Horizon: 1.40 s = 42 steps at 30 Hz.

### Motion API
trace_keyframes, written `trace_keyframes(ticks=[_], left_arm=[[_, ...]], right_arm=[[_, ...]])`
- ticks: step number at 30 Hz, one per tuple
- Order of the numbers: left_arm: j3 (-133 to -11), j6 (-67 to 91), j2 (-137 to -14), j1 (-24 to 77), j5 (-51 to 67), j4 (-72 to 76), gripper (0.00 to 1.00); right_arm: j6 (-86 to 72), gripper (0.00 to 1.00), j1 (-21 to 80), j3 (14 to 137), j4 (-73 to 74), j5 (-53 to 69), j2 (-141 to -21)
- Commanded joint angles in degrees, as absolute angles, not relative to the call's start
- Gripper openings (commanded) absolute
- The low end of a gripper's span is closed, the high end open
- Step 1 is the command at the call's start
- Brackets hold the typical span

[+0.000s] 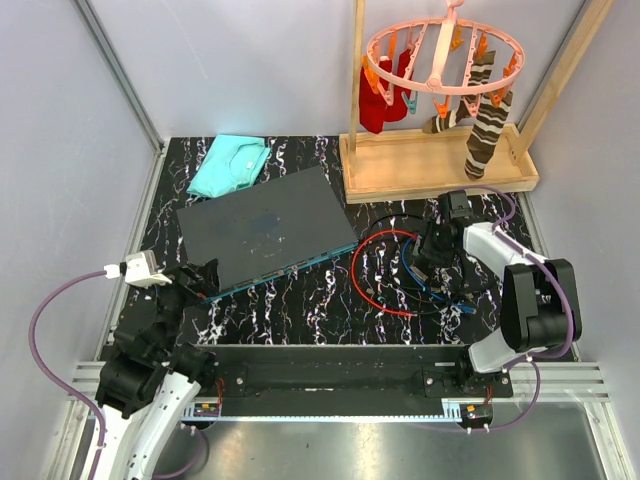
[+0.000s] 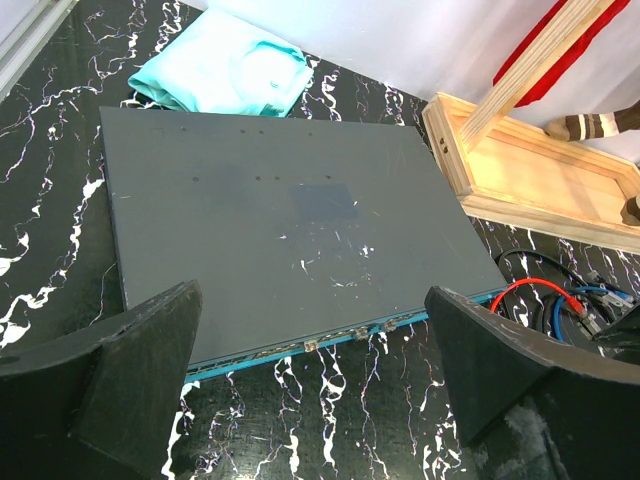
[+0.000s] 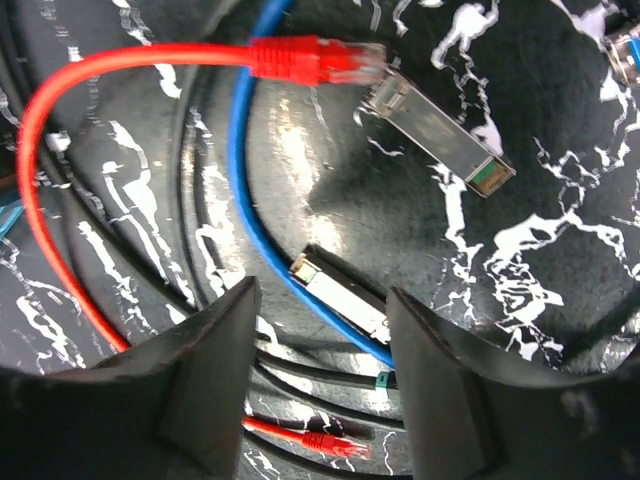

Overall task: Insert the plug into the switch port
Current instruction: Pick up the plug from the center of the board.

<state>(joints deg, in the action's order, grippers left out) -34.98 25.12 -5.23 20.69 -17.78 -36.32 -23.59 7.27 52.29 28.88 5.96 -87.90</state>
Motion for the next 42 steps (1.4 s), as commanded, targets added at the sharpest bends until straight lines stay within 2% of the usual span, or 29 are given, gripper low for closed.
trace_keyframes(ticks=[1, 13, 18, 19, 21, 26, 32, 40, 42], left_arm=[[-34.5, 25.2, -5.4, 21.0, -17.1, -33.5, 0.99], [-34.5, 25.1, -5.4, 21.4, -17.1, -33.5, 0.99], [-34.5, 25.2, -5.4, 21.4, -17.1, -33.4, 0.99], [-34.5, 25.2, -5.4, 21.4, -17.1, -33.5, 0.99], [-34.5, 25.1, -5.4, 21.4, -17.1, -33.5, 0.99], [-34.5, 25.2, -5.4, 21.4, -17.2, -33.4, 0.99], [-34.5, 25.2, -5.4, 21.4, -17.3, -33.5, 0.99], [-34.5, 25.2, -5.4, 21.4, -17.8, -33.6, 0.99], [-34.5, 25.3, -5.4, 21.4, -17.8, -33.7, 0.99]], right_arm=[[-24.0, 0.61, 7.0, 52.0, 30.1, 4.7, -89.0], [-23.4, 0.59, 8.2, 51.9, 30.8, 3.3, -93.7], [-24.3, 0.5, 8.1, 51.1, 30.3, 1.8, -93.8], [-24.4, 0.46, 8.1, 51.0, 30.1, 1.5, -93.7], [-25.1, 0.45, 8.1, 50.6, 29.6, 1.0, -93.4], [-28.5, 0.33, 8.1, 50.4, 27.9, 0.4, -94.0], [-32.4, 0.24, 8.1, 51.9, 23.5, 0.6, -96.0], [-31.3, 0.24, 8.1, 56.0, 22.3, -2.8, -98.9], [-29.7, 0.29, 8.1, 57.0, 23.0, -2.3, -97.5]])
